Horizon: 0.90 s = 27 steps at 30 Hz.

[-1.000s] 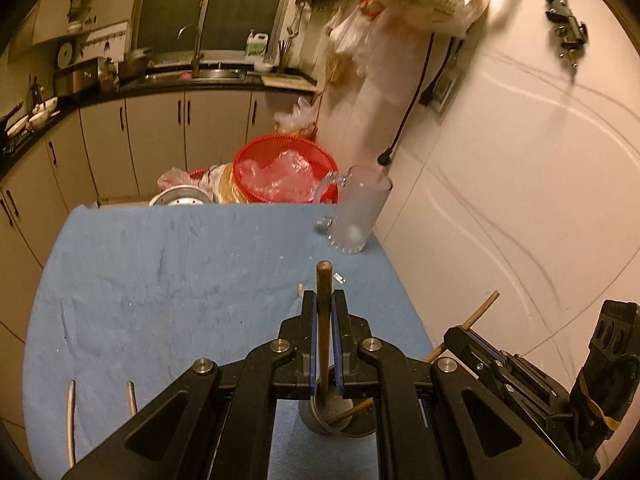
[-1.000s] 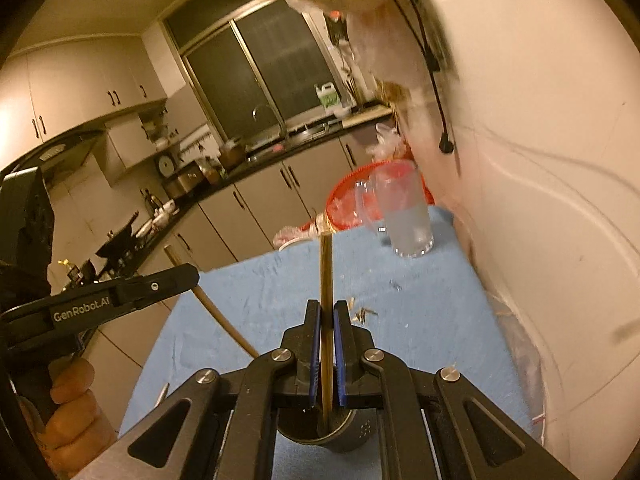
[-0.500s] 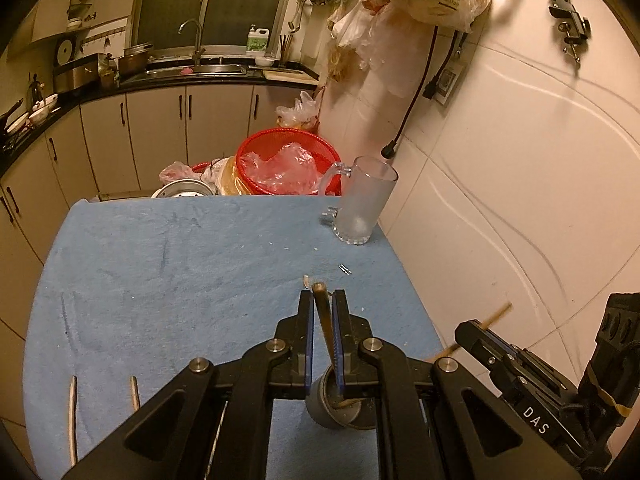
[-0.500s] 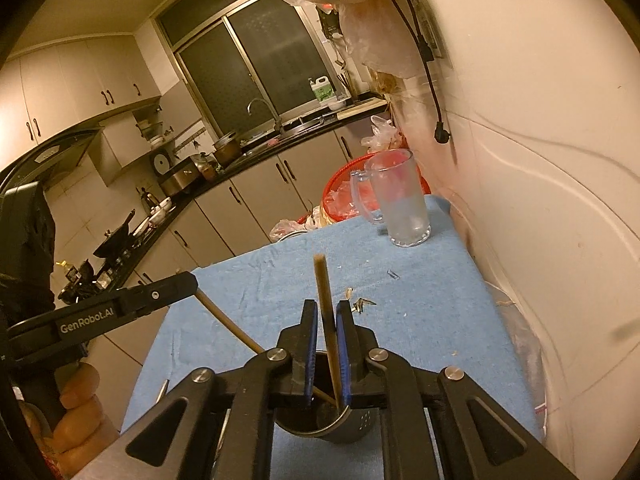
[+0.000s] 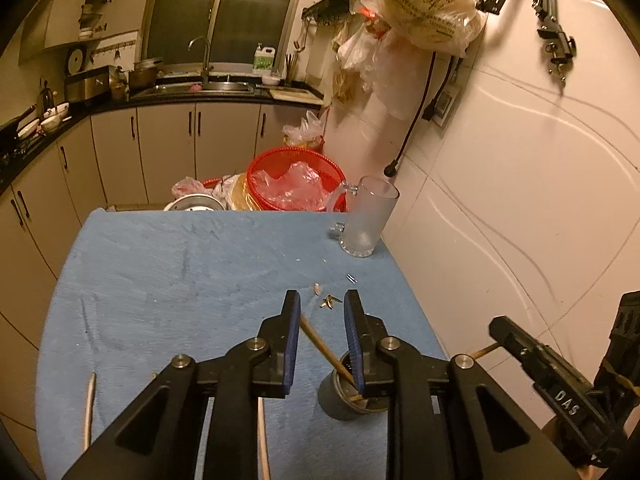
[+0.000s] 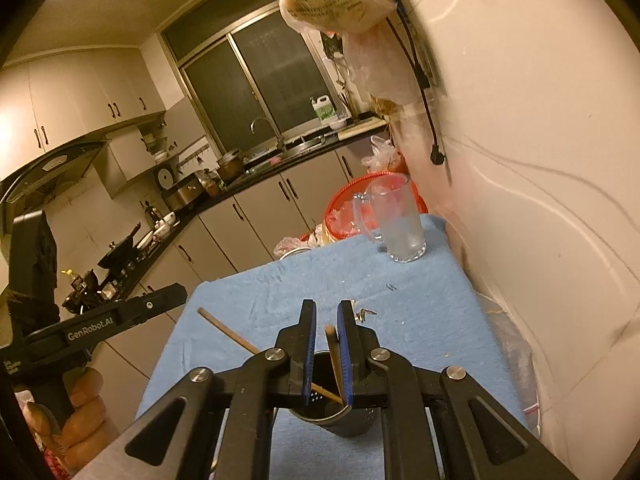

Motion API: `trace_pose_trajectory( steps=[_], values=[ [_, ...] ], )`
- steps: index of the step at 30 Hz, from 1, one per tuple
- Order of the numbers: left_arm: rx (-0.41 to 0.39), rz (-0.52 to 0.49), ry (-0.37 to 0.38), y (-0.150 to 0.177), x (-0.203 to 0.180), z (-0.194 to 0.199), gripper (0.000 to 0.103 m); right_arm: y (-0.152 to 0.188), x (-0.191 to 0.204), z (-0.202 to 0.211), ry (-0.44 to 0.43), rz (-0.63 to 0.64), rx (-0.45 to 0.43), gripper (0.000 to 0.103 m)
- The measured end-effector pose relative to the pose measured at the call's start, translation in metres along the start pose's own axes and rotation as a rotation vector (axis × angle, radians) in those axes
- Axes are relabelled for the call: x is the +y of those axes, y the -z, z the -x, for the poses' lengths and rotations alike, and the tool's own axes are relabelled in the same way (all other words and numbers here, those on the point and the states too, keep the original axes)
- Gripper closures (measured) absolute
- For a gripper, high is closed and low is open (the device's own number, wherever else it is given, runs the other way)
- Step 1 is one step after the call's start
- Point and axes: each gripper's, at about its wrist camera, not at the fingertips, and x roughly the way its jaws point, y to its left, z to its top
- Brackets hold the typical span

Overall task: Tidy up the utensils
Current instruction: 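Open both tools to release the chopsticks into the holder, then move both open tools back to the remaining chopsticks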

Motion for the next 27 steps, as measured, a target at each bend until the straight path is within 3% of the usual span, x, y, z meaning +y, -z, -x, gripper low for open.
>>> trace_pose_trajectory(
  steps=[7, 9, 11, 12, 19, 24, 27],
  values=[
    [-0.035, 0.014, 0.003, 0.007, 0.017, 0.030, 0.079, 0.002, 0.020, 0.035, -0.011, 0.029, -0.065, 0.079],
    [-0.048, 0.012, -0.002, 0.011, 0.024, 0.041, 0.075, 0.005, 0.030, 0.046, -0.029, 0.038, -0.081, 0.071],
    [-0.064, 0.015, -0.014, 0.017, 0.032, 0.051, 0.069, 0.010, 0.040, 0.054, -0.046, 0.058, -0.095, 0.051],
    [-0.071, 0.018, -0.024, 0.021, 0.038, 0.057, 0.068, 0.014, 0.046, 0.057, -0.053, 0.072, -0.104, 0.046],
    [-0.059, 0.052, -0.088, 0.055, 0.086, 0.079, 0.065, 0.043, 0.082, 0.055, -0.101, 0.136, -0.058, 0.045],
    [0.020, 0.064, -0.138, 0.089, 0.121, 0.068, 0.064, 0.075, 0.094, 0.030, -0.115, 0.166, 0.042, 0.045],
    [0.096, 0.121, -0.141, 0.115, 0.146, 0.052, 0.064, 0.096, 0.089, 0.014, -0.104, 0.158, 0.100, 0.045]
  ],
)
